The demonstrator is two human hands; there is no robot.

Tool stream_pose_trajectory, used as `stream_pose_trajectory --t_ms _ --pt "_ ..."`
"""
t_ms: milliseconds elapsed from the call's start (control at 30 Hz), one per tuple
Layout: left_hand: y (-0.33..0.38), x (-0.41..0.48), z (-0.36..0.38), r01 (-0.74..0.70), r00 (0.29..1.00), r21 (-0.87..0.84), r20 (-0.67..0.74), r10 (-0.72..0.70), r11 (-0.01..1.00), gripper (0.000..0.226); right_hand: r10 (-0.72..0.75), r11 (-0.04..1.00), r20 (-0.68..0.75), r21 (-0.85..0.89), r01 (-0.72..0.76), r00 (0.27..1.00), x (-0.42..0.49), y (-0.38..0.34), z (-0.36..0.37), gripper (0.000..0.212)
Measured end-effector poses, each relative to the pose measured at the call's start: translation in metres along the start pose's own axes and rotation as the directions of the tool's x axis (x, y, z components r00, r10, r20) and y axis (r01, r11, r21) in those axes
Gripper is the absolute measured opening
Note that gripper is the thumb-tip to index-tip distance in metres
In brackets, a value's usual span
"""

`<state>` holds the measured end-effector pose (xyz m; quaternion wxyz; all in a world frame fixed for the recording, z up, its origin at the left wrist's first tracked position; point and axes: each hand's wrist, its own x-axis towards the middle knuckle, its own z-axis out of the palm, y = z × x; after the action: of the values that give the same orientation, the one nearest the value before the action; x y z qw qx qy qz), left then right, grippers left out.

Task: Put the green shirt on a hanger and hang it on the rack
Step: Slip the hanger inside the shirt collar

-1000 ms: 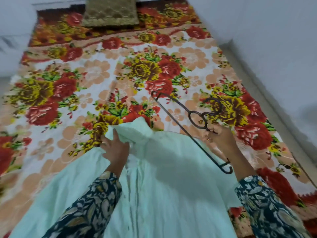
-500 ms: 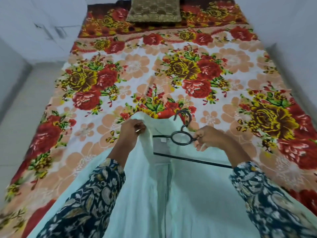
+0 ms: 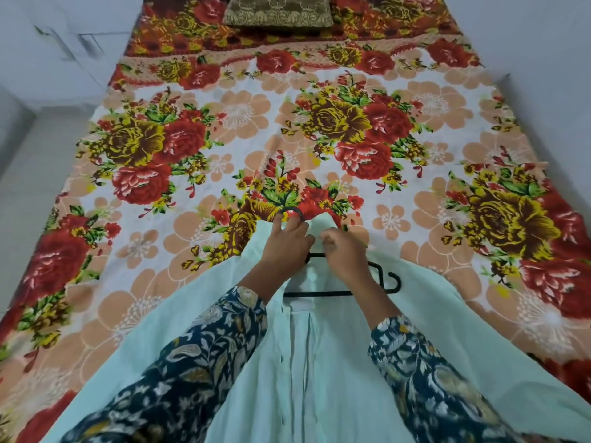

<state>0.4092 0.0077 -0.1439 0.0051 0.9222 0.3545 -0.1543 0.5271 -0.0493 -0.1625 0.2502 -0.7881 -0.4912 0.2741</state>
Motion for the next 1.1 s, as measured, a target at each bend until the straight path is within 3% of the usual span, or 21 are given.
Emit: stream_pose_trajectory --t_ms 67,133,267,400,633,667,733,800,933,1100 --pt "-0.005 0.003 0.000 -0.007 1.000 0.025 -0.019 0.008 1.000 0.031 -0.004 0.993 -0.277 0.111 0.037 0.961 -0.025 0.000 -0.007 0.022" --pt "-0.014 0.003 0.002 0.002 0.999 0.026 -0.051 0.000 1.000 0.029 0.063 0.985 -0.392 0.170 0.005 0.918 -0.060 0.003 -0.004 0.015" --pt "-0.033 0.003 0.006 0.014 0.997 -0.032 -0.080 -0.016 0.999 0.024 0.214 0.977 -0.107 0.026 -0.212 0.971 -0.105 0.020 0.037 0.012" --pt "-0.049 0.004 0.005 0.042 0.984 -0.181 -0.160 -0.072 0.983 0.023 0.094 0.976 -0.102 -0.185 -0.112 0.990 -0.086 0.016 0.062 0.044" --pt "-0.066 0.004 0.005 -0.022 0.946 -0.349 -0.309 -0.092 0.937 0.011 0.343 0.937 -0.134 0.120 -0.328 0.930 -0.026 0.017 0.040 0.024" --pt "-0.068 0.004 0.005 -0.037 0.940 -0.357 -0.331 -0.090 0.933 0.012 0.392 0.901 -0.103 0.244 -0.359 0.914 -0.022 0.027 0.033 0.018" --pt "-0.071 0.003 0.006 -0.065 0.927 -0.364 -0.367 -0.079 0.929 0.012 0.492 0.792 -0.109 0.467 -0.393 0.864 -0.018 0.048 0.013 0.028" --pt "-0.072 0.001 0.003 -0.109 0.915 -0.340 -0.401 -0.039 0.934 0.014 0.538 0.717 -0.110 0.580 -0.385 0.836 -0.018 0.062 -0.007 0.031" --pt "-0.071 0.000 0.006 -0.202 0.895 -0.179 -0.434 0.107 0.963 0.022 0.541 0.689 -0.092 0.618 -0.378 0.836 -0.021 0.073 -0.039 0.017" --pt "-0.065 0.005 0.019 -0.238 0.897 0.015 -0.379 0.226 0.971 0.030 0.443 0.859 -0.257 0.397 -0.324 0.859 -0.017 0.067 -0.054 0.037"
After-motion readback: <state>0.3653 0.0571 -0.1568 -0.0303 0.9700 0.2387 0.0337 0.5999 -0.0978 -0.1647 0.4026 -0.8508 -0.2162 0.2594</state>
